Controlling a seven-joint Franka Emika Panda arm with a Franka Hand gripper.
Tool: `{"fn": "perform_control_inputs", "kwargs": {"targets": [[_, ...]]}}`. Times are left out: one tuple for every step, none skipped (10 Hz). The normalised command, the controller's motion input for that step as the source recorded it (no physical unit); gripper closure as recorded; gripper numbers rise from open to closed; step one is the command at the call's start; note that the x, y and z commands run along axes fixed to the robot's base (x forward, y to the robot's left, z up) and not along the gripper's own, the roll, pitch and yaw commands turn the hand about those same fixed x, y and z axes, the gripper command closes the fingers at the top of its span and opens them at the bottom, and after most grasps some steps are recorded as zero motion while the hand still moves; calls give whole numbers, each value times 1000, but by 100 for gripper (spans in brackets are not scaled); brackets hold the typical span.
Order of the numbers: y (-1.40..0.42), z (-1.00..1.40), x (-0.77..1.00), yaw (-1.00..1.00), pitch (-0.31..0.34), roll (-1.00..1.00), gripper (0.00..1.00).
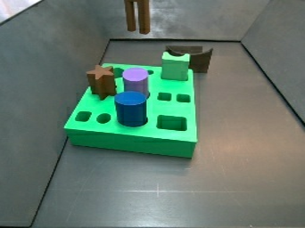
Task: Pick up the square-circle object. Move up. Place the square-circle object on the fixture. Regrasp the square-circle object. Rotate the square-circle object. Move to above the board. Insert the square-circle object.
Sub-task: Rotate the square-circle object.
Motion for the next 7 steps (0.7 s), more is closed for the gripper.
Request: {"fn": "perform_control_inputs", "kwargs": {"targets": [[7, 22, 24, -159, 98, -241, 100], [17, 0, -28, -1000, 27, -49, 100], [19, 0, -27, -1000, 25, -42, 100], [18, 3, -24, -1000, 27, -46, 100], [18, 9, -19, -1000, 30, -53, 100], [17, 11, -16, -1000, 33, -59, 100], [17, 13, -13, -1000, 37, -67, 100]]}}
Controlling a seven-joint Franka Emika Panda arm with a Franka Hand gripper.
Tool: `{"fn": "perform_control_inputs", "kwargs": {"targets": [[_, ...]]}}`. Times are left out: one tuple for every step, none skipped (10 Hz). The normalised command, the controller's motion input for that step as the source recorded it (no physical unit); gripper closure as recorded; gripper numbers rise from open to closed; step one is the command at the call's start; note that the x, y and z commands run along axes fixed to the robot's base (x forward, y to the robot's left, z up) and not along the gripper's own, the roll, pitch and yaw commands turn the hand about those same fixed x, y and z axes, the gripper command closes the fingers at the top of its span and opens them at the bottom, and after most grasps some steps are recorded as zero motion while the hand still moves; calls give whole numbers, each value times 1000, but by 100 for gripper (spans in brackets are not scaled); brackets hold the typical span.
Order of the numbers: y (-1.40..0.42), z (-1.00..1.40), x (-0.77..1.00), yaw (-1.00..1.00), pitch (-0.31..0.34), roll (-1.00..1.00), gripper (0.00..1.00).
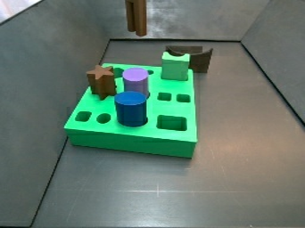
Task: Pick up the square-circle object. Move up. Place the square-circle object on the fixture. Regrasp the square-circle object. Rotate the square-circle object. Move to above the board. Insert the square-circle object.
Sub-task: Rotate the square-circle object.
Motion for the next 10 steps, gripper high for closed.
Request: {"fn": "perform_control_inputs", "kwargs": {"targets": [[17, 14, -12, -1000, 42, -78, 100], [16, 16, -10, -1000, 52, -98, 100], [16, 17, -9, -1000, 64, -121, 100], [17, 19, -7, -769, 64, -124, 100], [16, 22, -5, -531, 63, -124, 100], [16, 23, -3, -304, 62, -124, 100], [16, 24, -2, -201, 61, -123, 100], [0, 0, 0, -1000, 43, -87, 100], [2, 0, 0, -1000, 45, -90, 100], [3, 3, 3, -959, 59, -123, 100]]}}
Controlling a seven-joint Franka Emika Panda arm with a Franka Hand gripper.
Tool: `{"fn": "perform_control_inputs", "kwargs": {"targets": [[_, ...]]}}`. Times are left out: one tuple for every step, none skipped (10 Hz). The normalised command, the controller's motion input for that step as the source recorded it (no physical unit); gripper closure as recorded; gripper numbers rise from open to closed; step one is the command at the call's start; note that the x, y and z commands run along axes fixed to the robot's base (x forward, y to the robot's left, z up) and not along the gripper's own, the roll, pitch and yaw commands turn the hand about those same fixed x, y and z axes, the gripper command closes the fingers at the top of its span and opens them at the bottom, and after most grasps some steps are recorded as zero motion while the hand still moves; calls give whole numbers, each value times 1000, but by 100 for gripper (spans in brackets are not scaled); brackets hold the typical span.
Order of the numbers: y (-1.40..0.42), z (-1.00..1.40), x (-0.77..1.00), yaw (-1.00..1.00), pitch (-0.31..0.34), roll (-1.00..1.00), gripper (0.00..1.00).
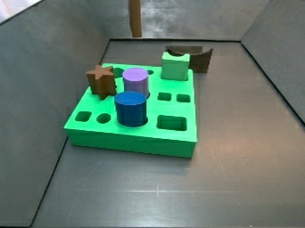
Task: Pick up the square-circle object. Move up. Place the square-circle object on the fixture. Regrasp the square-circle object. Rotate the square-circle object. Move to above the board. Insert the square-circle object.
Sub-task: Rotate the square-circle object.
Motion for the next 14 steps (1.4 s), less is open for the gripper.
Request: {"fn": "perform_control_inputs", "kwargs": {"targets": [[4, 4, 4, -801, 59, -123, 100], [6, 7, 6, -486, 57, -123, 100], [6, 8, 7, -368, 57, -123, 100], [0, -1000, 0, -186, 56, -323, 100], [1, -1000, 6, -144, 45, -321, 100], [16, -1000, 20, -88, -6, -257, 100], [17, -1000, 15, -73, -26, -227, 100], [17, -1000, 9, -55, -52, -193, 100], [24, -1000, 9, -50, -61, -185, 100], [28, -883, 12, -47, -59, -180, 100], [30, -700, 13, -45, -58, -175, 100], [31, -467, 12, -43, -57, -168, 100], [32, -294, 13, -42, -55, -163, 100], [32, -180, 10, -42, -55, -159, 100]]}}
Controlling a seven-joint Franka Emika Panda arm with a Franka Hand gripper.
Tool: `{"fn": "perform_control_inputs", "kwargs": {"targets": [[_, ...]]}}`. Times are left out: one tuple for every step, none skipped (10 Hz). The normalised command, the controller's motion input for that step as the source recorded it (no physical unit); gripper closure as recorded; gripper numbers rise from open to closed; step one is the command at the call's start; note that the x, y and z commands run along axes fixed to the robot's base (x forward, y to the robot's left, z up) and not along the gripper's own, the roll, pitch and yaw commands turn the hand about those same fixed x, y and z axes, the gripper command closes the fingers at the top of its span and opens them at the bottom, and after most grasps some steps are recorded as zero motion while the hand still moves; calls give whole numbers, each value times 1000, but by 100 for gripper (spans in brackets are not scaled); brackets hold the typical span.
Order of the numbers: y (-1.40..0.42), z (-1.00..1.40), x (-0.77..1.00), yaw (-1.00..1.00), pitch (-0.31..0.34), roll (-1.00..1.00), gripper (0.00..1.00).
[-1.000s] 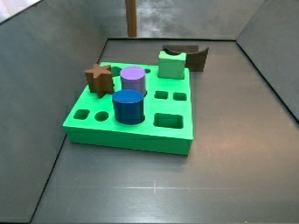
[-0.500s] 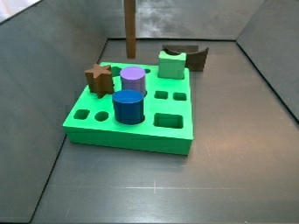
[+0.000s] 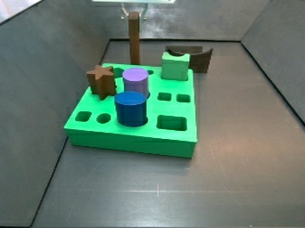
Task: Pick up the square-circle object. Move up. Place the square-circle object on the fixture. Regrasp the square-circle object. Rotate the square-circle object. Move to above the board. Insert the square-circle object.
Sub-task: Rotate the square-circle object.
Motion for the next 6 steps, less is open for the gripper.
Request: {"fn": "perform_control_inputs", "kwargs": {"targets": [[32, -180, 10, -42, -55, -159, 100], [34, -171, -15, -40, -40, -160, 100], [35, -171, -14, -40, -40, -160, 100], [34, -168, -10, -40, -41, -160, 100], [34, -168, -9, -40, -41, -160, 100], [34, -168, -9, -40, -41, -160, 100]]}}
